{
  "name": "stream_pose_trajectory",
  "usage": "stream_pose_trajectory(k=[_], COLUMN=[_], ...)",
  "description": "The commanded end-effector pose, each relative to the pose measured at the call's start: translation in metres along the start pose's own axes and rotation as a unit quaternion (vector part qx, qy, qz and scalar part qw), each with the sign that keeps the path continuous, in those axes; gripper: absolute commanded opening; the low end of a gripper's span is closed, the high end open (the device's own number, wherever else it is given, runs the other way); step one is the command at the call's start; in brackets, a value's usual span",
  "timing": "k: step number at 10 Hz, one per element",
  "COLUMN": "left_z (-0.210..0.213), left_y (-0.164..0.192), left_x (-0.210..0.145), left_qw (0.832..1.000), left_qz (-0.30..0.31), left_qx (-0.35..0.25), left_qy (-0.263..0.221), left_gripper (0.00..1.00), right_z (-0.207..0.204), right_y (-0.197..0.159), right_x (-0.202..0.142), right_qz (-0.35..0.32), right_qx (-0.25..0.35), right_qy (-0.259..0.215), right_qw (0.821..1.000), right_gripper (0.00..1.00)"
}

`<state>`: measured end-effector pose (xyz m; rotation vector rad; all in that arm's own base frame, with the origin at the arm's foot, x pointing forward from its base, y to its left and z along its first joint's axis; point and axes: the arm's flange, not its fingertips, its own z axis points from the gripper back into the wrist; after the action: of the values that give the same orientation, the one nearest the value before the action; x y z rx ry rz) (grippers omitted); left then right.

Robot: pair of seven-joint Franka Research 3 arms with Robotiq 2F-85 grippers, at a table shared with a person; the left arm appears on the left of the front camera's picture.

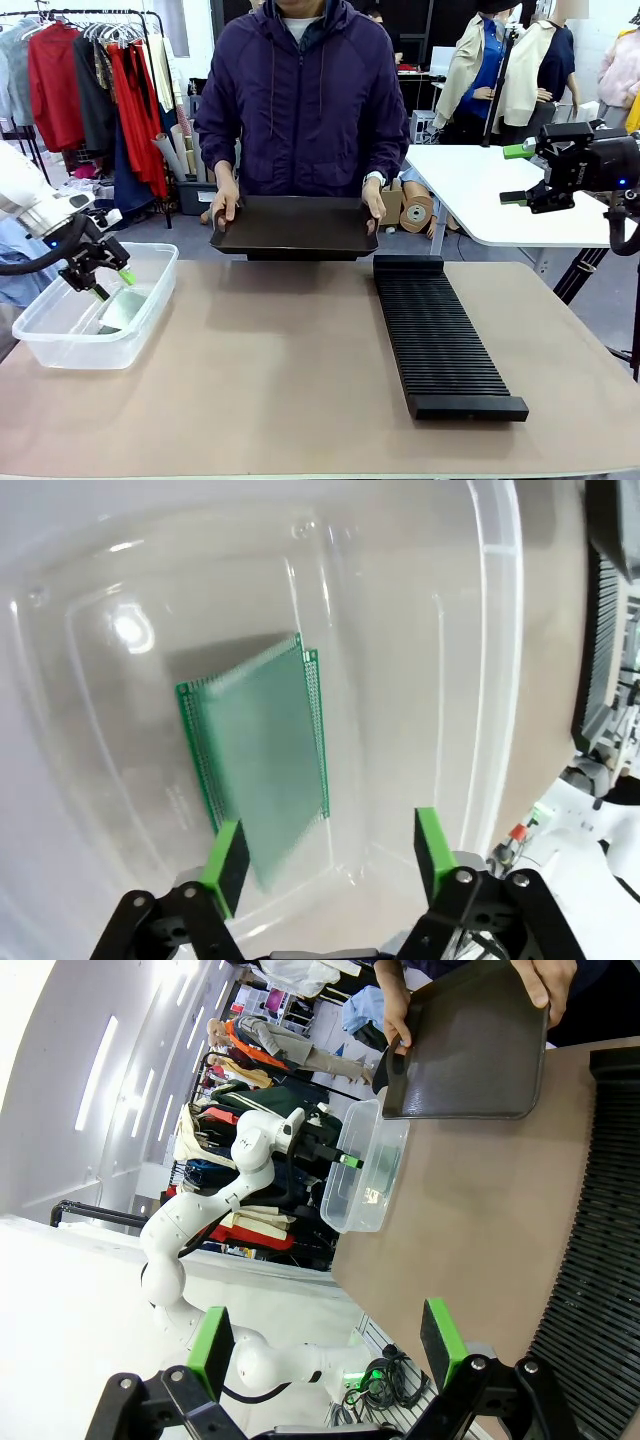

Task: Sort PCBs into racks and boxes based on the side picked up.
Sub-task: If the short side of the Blank PCB is picked up, insert it into the PCB Rack ; if the long side is picked up, place it in the Organizing box.

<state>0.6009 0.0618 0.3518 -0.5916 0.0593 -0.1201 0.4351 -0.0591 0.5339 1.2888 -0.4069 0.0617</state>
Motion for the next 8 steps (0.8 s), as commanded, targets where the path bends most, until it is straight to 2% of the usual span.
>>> stream_pose_trajectory(k=[1,5,8], left_z=[0.005,0.022,0.025], left_y=[-0.019,-0.049,-0.053], left_x=[-0.009,-0.014,-0.013], left_qw=[0.999,0.998,0.998], left_qz=[0.027,0.038,0.034], left_qx=[0.026,0.050,0.052], left_qy=[0.020,0.025,0.024], left_gripper=[1.00,1.00,1.00], right_z=[0.000,0.000,0.000], right_y=[0.003,0.003,0.003], right_x=[0.002,0.002,0.002], right_qz=[0.004,0.004,0.004], right_qx=[0.004,0.004,0.004], right_qy=[0.000,0.000,0.000], right_qw=[1.000,1.000,1.000], right_gripper=[1.00,1.00,1.00])
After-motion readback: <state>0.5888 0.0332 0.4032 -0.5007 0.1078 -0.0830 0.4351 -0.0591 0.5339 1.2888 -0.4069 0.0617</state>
